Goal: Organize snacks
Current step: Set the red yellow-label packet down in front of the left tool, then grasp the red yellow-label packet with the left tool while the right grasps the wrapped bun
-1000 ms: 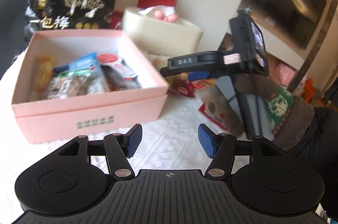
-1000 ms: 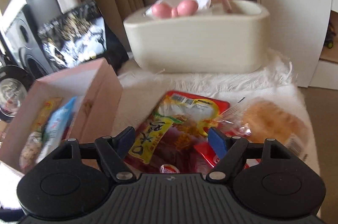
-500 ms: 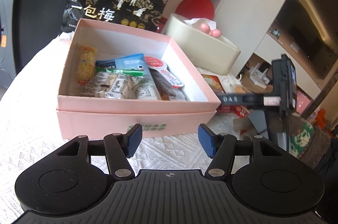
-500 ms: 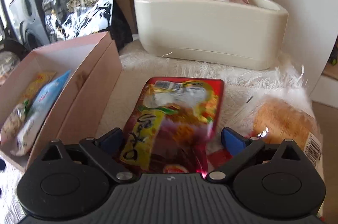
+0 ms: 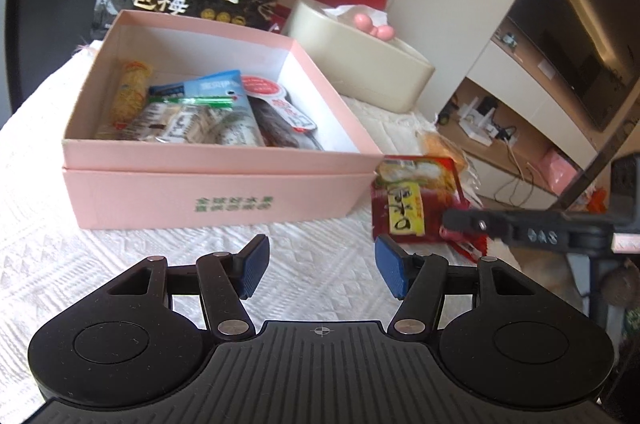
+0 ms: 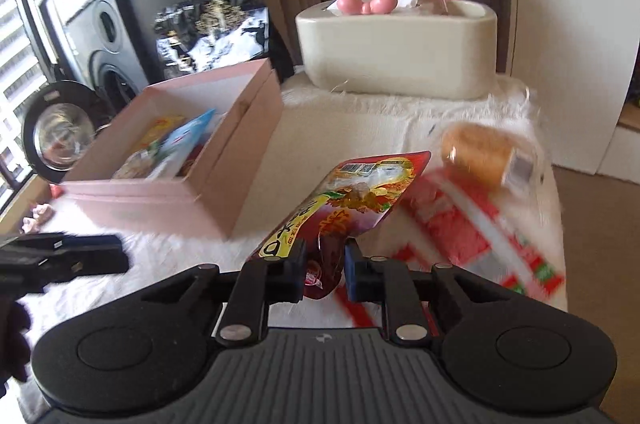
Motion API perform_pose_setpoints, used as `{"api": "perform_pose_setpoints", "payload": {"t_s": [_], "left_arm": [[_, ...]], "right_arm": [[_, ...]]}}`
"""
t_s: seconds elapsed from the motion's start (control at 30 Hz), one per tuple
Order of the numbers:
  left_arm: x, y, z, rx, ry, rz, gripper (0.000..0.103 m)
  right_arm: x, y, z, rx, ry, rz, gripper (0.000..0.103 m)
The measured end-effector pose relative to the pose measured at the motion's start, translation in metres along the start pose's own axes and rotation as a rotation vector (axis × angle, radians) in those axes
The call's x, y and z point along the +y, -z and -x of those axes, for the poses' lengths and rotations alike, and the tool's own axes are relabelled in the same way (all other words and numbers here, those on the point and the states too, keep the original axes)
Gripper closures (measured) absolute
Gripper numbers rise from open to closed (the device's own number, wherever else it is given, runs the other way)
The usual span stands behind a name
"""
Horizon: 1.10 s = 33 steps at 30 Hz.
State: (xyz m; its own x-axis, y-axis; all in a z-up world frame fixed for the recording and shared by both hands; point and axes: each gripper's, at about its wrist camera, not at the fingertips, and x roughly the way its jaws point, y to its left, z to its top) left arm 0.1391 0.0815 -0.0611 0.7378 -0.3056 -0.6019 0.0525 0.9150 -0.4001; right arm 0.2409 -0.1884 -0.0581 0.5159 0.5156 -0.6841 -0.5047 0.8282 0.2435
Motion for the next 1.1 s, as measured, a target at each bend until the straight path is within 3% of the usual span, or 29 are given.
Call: {"api": "perform_pose_setpoints", "payload": {"t_s": [0.27,0.4,0.47,0.5,0.57,0.63,0.73,0.9,1.03,1.1], "left_arm": [[-0.031,0.013,0.007,0.039,0.042,-0.077,0.039],[-0.053,0.022,0.006,0.075,0.055,-0.164,0.039],[-0.063,0.025,0.004,0.085,0.056,-0.186,0.039],[-0.067,0.026,0.003,0.089,0.057,-0.191,0.039],[-0.073,0.029,0.001,0.094,0.057,-0.196,0.039],[-0.079,0.031,-0.002,0.104,0.055,-0.202,0.039],[-0.088,0.038,-0.005,0.129,0.061,-0.225,0.039],[-0.092,0.043,-0.007,0.144,0.060,-0.229,0.039],[-0.088,0.044,-0.006,0.154,0.052,-0.225,0.039],[-0.084,0.043,-0.007,0.154,0.049,-0.218,0.039]], "right_arm": [[0.027,0.061,0.041,0.094,-0.196,0.032,0.087],[0.040,0.079,0.062,0.071,-0.171,0.119,0.085],[0.041,0.079,0.072,0.048,-0.118,0.153,0.073],[0.037,0.077,0.077,0.017,-0.089,0.161,0.066],[0.024,0.066,0.085,-0.077,-0.020,0.137,0.032],[0.003,0.049,0.085,-0.179,0.051,0.066,0.022],[-0.038,0.007,0.057,-0.208,0.146,-0.046,0.021],[-0.116,-0.068,-0.021,-0.134,0.126,-0.241,0.021],[-0.146,-0.087,-0.075,-0.027,0.112,-0.318,0.020],[-0.140,-0.079,-0.072,-0.051,0.107,-0.296,0.021]]}}
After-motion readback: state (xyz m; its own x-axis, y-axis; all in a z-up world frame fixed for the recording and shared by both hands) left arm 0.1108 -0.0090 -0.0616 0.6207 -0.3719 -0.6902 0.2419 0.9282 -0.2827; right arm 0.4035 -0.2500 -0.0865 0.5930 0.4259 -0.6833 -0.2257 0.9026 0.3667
